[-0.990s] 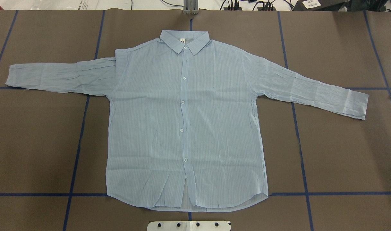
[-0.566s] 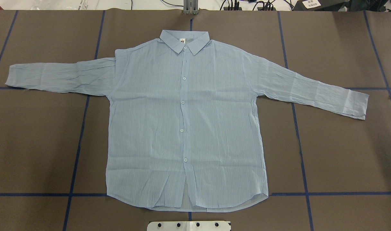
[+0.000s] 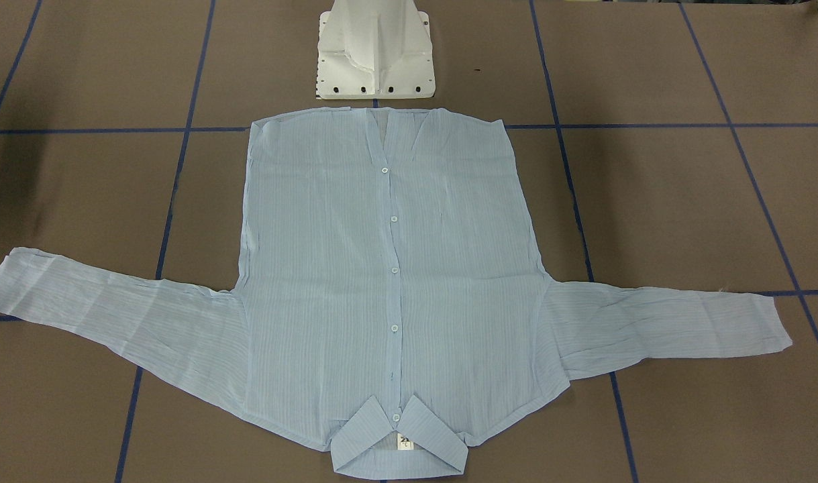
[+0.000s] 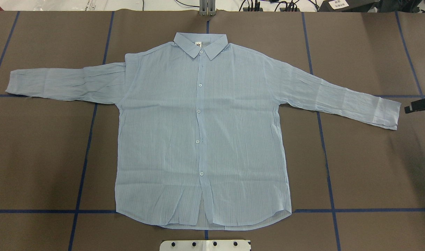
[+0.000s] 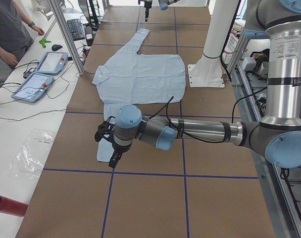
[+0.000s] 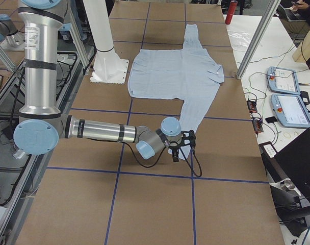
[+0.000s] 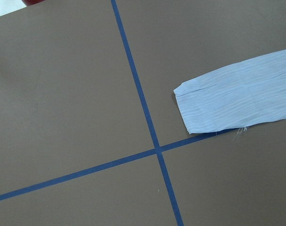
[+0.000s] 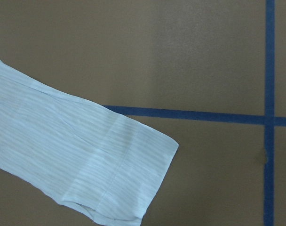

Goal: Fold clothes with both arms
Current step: 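Lower the right gripper onto the sleeve cuff nearest it and grasp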

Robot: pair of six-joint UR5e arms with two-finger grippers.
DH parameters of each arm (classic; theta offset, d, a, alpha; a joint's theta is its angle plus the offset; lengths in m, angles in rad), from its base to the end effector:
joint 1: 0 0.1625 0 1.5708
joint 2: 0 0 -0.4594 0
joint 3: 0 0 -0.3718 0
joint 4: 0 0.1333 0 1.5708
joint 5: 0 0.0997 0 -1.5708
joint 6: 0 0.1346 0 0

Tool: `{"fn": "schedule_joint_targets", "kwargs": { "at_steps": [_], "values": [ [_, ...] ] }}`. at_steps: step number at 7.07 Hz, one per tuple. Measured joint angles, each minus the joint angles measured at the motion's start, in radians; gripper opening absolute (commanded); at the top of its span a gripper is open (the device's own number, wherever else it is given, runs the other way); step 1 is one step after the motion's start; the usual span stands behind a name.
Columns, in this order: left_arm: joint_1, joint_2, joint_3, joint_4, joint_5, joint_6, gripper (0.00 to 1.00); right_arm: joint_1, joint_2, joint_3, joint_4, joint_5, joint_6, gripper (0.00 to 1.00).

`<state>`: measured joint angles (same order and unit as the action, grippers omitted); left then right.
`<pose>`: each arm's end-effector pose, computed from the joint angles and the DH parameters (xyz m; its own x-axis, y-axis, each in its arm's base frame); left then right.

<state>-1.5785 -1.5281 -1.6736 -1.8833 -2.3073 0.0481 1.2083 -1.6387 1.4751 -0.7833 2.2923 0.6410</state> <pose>-0.0466 -0.4803 0.6557 0.7422 0.2833 -0.6074 -0.0286 0.9188 0.3937 -0.1271 -0.4605 0.7052 0.6251 -0.0488 0.7790 -0.1073 0.9832 0.1477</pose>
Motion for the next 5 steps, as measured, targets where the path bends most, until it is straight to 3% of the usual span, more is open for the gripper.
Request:
{"fn": "schedule_joint_targets", "kwargs": {
  "at_steps": [3, 5],
  "values": [
    [0.0, -0.001, -0.008, 0.0, 0.001, -0.001, 1.0, -0.103, 0.012, -0.022, 0.033, -0.109, 0.068, 0.95],
    [0.0, -0.002, -0.015, 0.0, 0.0, -0.001, 1.0, -0.116, 0.029, -0.048, 0.031, -0.108, 0.07, 0.77]
  ]
}}
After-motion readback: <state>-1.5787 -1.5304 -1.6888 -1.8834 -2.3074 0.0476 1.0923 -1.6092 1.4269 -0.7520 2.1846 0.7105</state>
